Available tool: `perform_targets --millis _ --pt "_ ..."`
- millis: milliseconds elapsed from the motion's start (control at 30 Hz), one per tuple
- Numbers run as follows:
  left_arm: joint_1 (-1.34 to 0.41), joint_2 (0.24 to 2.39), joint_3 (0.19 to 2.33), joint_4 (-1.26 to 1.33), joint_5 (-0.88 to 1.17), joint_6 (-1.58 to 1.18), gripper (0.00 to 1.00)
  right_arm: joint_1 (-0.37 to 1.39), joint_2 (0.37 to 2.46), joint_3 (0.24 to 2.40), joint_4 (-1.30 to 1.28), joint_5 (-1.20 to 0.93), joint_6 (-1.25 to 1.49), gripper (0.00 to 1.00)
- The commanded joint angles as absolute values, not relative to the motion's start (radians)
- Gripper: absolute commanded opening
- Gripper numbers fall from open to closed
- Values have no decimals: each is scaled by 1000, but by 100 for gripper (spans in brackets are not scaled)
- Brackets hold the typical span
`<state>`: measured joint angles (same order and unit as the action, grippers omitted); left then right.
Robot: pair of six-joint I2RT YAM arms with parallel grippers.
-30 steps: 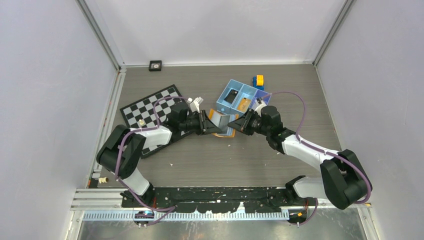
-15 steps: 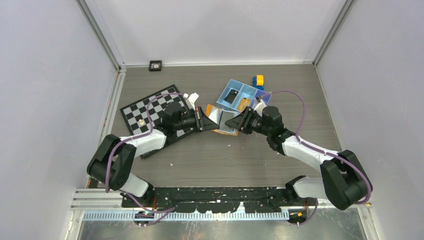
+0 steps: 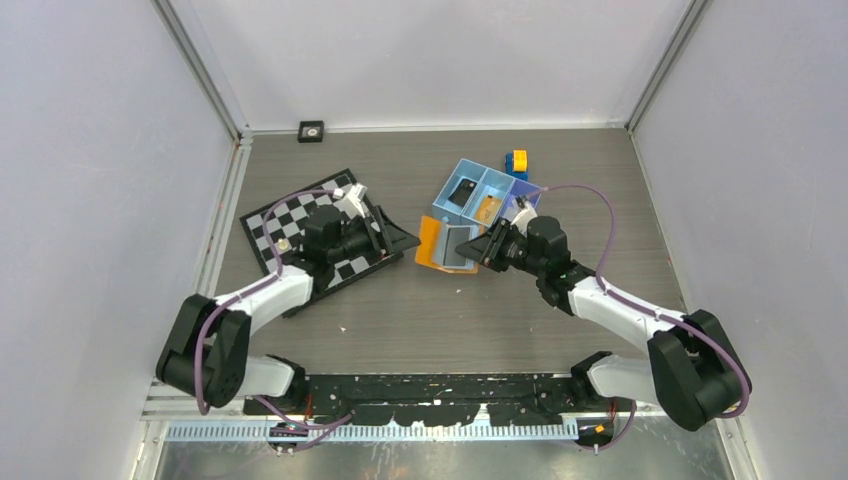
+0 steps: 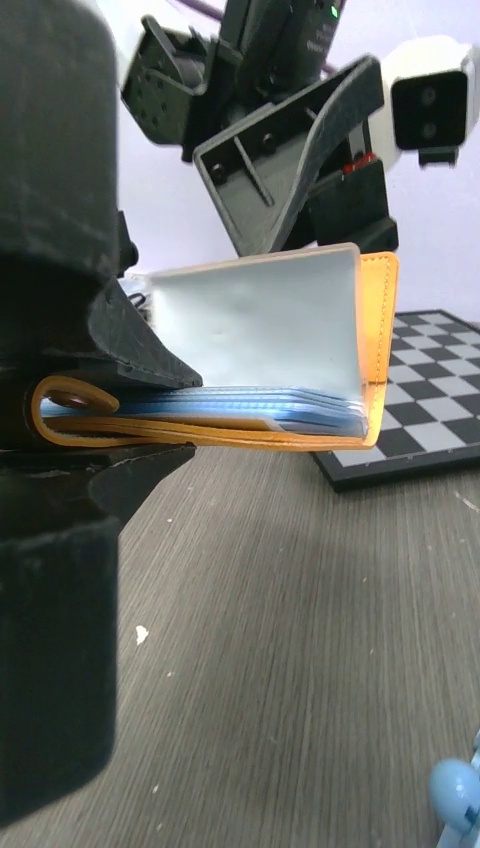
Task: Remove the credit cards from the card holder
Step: Open the card holder.
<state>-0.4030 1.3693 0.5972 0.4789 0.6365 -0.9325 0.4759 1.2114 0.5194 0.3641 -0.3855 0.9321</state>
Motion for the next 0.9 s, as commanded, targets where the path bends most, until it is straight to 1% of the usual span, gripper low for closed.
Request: perform_targets --millis 0,67,100,167,200,233,267,367,467,533,567,700,867 --pt "-391 1264 636 240 472 -822 68 478 1196 550 347 -352 901 1" --pt "-397 1232 613 311 496 -820 67 478 1208 561 321 -343 895 0" --pt "-405 1216 601 364 521 -824 62 479 1214 565 318 -343 893 1" --pt "-444 1200 596 459 568 -824 43 479 1228 567 324 -350 896 0" --pt "-476 1201 602 510 606 -818 39 478 1234 568 326 -354 897 1" --pt "-508 1202 613 544 637 -808 37 478 1242 571 321 -354 897 1" --pt "-545 1199 627 556 663 -787 36 479 1248 580 311 -353 894 1" --pt "-643 1178 658 523 656 -697 36 478 1265 590 299 -358 889 1" --pt "-688 1183 677 494 653 -659 39 479 1275 594 310 -378 886 1" --pt "-692 1227 697 468 637 -668 42 482 1279 595 318 -389 885 0" --pt "-692 1258 724 424 622 -665 40 484 1279 594 321 -391 886 0" --pt "-686 1393 832 223 574 -634 30 485 1270 591 326 -394 885 1" --pt "-604 1459 820 220 582 -711 22 484 1242 582 332 -393 884 0"
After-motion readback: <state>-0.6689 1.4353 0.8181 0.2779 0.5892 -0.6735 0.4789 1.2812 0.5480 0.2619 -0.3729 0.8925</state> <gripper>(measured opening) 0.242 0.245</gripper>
